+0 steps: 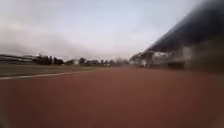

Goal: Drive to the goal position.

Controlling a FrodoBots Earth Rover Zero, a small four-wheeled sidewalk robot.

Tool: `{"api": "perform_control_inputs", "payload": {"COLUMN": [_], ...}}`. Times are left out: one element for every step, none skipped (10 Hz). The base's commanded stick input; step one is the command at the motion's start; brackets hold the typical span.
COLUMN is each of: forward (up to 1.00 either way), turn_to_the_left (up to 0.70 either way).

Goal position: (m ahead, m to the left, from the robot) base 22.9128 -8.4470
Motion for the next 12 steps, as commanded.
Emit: {"api": "perform_control_inputs", "payload": {"forward": [0.7, 0.7, 0.7, 0.7, 0.7, 0.7, 0.7, 0.7, 0.7, 0.7, 0.7, 0.7], "turn_to_the_left": [-0.12, -0.15, -0.18, -0.22, -0.25, -0.27, -0.27, -0.27, -0.27, -0.27, -0.27, -0.27]}}
